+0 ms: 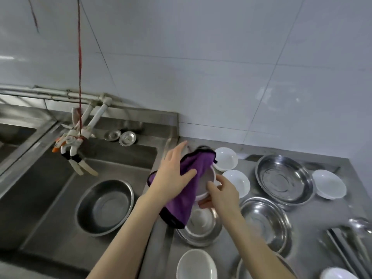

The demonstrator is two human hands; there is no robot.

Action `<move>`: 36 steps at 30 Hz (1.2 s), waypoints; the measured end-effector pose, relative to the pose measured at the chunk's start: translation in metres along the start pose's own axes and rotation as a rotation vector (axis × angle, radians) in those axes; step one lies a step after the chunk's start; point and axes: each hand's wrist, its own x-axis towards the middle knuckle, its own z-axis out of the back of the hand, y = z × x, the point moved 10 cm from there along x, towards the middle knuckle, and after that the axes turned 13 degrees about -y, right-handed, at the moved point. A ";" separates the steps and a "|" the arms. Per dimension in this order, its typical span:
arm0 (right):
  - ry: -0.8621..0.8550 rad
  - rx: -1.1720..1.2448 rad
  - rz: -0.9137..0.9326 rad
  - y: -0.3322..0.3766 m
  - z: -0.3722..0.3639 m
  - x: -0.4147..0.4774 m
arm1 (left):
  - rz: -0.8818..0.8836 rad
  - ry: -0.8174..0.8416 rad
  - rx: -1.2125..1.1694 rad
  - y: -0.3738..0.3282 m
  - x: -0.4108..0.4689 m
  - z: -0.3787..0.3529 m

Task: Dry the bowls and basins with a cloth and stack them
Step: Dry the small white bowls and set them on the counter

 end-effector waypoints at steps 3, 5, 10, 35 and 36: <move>-0.039 0.016 0.041 0.009 0.020 -0.009 | -0.170 -0.118 0.040 -0.023 -0.017 0.016; -0.072 -0.020 0.113 0.018 0.032 -0.014 | -0.209 -0.164 0.032 -0.034 -0.030 0.019; -0.074 -0.044 0.230 0.046 0.055 -0.035 | -0.156 0.064 0.177 -0.035 -0.055 -0.020; -0.010 -0.195 0.381 0.074 0.107 -0.063 | -0.283 0.269 0.187 -0.082 -0.069 -0.035; -0.044 -0.177 0.384 0.074 0.110 -0.062 | -0.247 0.216 0.160 -0.081 -0.068 -0.035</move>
